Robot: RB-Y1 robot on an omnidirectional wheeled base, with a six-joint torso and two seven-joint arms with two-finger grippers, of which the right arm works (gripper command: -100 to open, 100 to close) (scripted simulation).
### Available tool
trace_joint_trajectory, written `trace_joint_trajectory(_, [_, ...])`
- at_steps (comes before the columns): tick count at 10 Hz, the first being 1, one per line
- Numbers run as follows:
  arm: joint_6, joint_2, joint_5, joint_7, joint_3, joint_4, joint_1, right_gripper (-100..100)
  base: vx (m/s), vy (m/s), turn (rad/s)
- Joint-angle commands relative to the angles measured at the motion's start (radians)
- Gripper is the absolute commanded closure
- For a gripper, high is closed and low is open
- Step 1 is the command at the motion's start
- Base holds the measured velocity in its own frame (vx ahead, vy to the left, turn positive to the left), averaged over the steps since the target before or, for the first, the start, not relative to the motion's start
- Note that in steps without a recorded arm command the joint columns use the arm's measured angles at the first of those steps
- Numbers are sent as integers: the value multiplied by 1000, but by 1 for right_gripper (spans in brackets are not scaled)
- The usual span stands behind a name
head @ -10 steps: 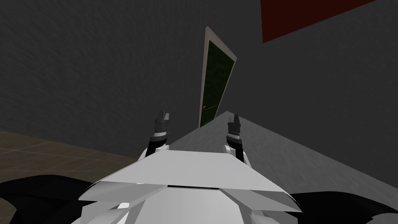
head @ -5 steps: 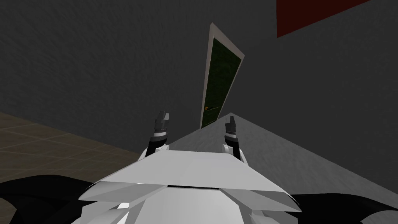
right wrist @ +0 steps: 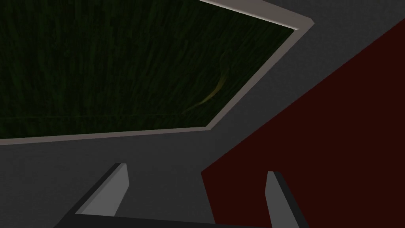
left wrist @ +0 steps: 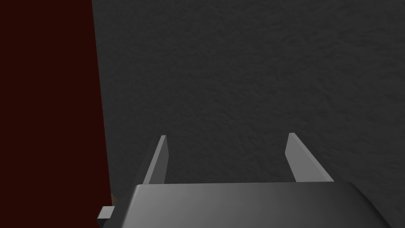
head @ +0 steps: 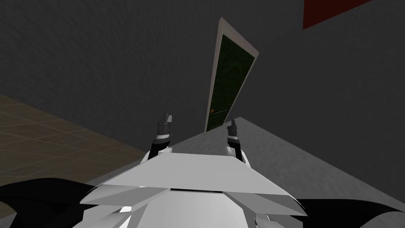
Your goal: Pull the door open
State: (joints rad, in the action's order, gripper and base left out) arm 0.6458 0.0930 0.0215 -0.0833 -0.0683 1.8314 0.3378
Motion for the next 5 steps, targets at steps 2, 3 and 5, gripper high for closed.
trace_joint_trajectory(2, [5,17,6,13,5,-81,-30,-100,49,-85,148])
trace_joint_trajectory(3, [8,26,10,21,5,-119,-45,-100,71,-126,221])
trace_joint_trajectory(5, [14,47,19,37,5,-188,-78,-100,48,-113,224])
